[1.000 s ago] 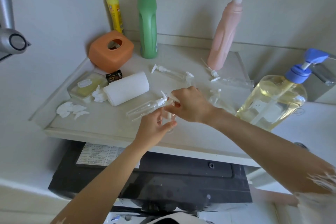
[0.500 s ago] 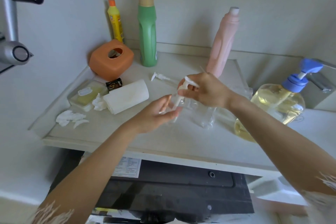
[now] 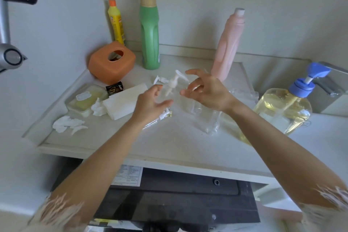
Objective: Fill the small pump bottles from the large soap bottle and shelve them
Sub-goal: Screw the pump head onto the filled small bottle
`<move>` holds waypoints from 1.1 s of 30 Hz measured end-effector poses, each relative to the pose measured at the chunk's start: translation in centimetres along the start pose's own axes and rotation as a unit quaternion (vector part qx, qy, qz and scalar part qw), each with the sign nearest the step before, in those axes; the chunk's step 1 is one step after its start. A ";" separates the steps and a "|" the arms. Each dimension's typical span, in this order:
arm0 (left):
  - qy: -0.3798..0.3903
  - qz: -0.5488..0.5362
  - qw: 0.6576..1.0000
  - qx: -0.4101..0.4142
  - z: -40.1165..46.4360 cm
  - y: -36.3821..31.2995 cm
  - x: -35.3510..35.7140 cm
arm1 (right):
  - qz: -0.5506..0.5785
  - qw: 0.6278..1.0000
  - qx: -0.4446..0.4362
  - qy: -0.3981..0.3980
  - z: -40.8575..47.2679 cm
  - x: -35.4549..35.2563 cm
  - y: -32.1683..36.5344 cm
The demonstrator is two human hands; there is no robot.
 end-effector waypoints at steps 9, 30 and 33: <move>-0.008 0.062 0.994 -0.090 3.5 7.2 0.3 | -0.065 0.991 0.112 0.020 -0.8 4.4 -8.9; 0.117 -0.341 0.922 -0.140 -5.6 -0.8 1.9 | 0.243 0.950 0.148 0.126 -5.1 6.9 -5.1; 0.156 -0.368 0.911 -0.099 -6.0 -3.4 2.8 | 0.372 0.885 0.176 0.218 -7.2 7.8 -4.1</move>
Point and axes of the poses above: each hand's wrist, its own z-axis towards the middle knuckle, its own x-axis out of the palm, y = z × x, the point moved 9 cm from there along z, towards the middle knuckle, and after that the axes turned 7 degrees about -y, right-handed, at the moved point
